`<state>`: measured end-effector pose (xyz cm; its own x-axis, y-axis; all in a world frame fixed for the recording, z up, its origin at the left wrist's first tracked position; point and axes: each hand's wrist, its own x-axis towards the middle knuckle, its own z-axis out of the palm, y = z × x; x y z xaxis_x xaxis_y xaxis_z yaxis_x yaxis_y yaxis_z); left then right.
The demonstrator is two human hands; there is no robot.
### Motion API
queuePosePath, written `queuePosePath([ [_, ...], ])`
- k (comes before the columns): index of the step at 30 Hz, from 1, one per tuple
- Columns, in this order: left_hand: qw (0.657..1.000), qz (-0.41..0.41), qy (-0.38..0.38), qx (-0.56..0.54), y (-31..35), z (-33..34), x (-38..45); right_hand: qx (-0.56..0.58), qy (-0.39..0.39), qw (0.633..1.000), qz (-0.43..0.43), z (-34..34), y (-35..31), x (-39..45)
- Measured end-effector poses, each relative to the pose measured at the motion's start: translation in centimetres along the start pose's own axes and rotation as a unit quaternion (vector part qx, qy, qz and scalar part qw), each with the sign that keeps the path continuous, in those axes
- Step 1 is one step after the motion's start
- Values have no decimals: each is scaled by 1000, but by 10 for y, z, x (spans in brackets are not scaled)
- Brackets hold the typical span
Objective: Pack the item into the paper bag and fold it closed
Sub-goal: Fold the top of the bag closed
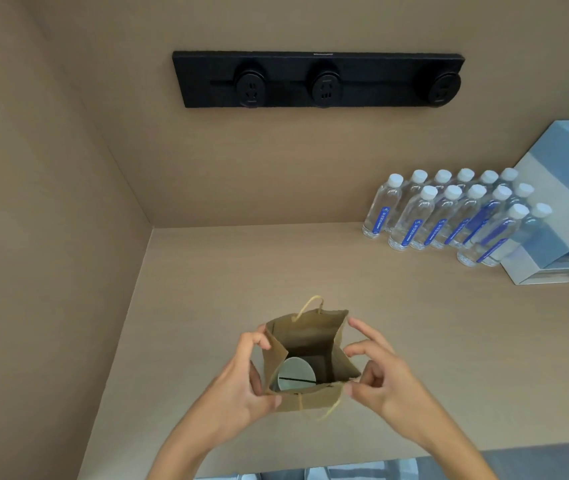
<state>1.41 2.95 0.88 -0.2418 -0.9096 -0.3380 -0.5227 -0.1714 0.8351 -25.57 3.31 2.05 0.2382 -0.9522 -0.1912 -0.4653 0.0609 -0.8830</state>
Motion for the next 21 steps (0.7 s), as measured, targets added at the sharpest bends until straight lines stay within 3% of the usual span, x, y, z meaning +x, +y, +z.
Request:
queuePosePath([
  [7, 999, 22, 32, 0, -3, 3, -2, 25, -27, 999, 18, 5, -6, 11],
  [12, 998, 34, 56, -18, -7, 3, -7, 108, -33, 993, 32, 22, 0, 9],
  [21, 977, 29, 132, -162, -11, 5, -9, 254, 76, 963, 43, 34, 4, 9],
])
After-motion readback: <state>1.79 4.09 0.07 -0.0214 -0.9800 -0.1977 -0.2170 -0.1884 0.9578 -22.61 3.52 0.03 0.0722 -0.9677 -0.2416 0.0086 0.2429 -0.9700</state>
